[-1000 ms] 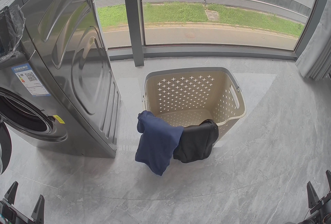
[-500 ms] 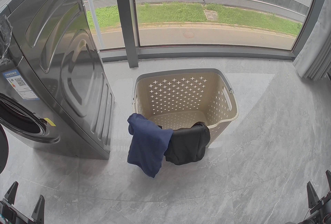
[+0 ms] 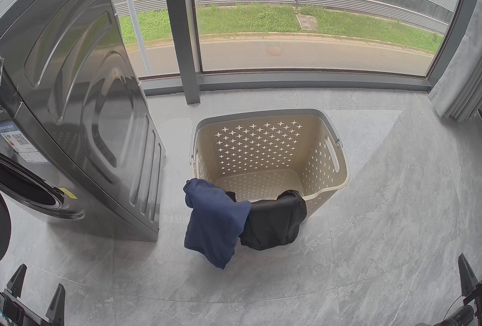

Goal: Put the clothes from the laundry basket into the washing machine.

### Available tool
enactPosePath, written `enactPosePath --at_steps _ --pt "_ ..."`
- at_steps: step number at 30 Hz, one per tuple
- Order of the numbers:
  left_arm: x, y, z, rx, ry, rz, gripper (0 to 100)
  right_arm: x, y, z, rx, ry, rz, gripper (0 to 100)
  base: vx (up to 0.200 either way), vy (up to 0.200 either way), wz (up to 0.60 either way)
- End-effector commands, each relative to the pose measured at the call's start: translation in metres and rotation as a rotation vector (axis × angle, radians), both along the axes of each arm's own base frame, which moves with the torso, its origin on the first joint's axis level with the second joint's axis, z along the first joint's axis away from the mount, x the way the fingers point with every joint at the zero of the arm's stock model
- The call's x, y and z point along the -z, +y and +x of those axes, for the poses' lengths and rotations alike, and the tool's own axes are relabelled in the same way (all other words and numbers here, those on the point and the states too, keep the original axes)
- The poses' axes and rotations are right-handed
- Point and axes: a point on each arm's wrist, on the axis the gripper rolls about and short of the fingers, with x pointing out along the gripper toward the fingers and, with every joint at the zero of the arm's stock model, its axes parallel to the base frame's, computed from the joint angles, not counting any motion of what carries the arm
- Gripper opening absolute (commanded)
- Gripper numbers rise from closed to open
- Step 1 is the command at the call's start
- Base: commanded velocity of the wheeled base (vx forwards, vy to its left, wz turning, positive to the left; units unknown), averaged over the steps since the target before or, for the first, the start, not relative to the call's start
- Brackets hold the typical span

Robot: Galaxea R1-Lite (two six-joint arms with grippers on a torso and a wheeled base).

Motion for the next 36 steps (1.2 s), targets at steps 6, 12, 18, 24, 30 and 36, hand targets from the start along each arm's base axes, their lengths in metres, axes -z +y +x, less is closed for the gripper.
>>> enactPosePath --at_steps 6,12,18,24,30,36 --pt "0.005 0.000 0.001 -0.001 0.007 -0.003 100 -0.025 0.007 0.091 -0.226 0.455 0.024 100 0.000 0.000 0.00" --pt "0.004 0.000 0.001 -0.001 0.006 -0.006 100 -0.021 0.023 0.125 -0.317 0.544 0.084 100 0.000 0.000 0.00" --pt "0.005 0.000 0.001 -0.001 0.007 -0.004 100 -0.014 0.048 0.146 -0.335 0.655 0.107 100 0.000 0.000 0.00" --pt "0.005 0.000 0.001 -0.003 0.007 -0.009 100 -0.005 0.076 0.174 -0.281 0.674 0.124 100 0.000 0.000 0.00" --pt "0.005 0.000 0.001 -0.003 0.007 -0.010 100 0.008 0.093 0.197 -0.242 0.743 0.099 100 0.000 0.000 0.00" --pt "0.005 0.000 0.001 -0.003 0.007 -0.012 100 0.015 0.113 0.213 -0.271 0.749 0.097 100 0.000 0.000 0.00"
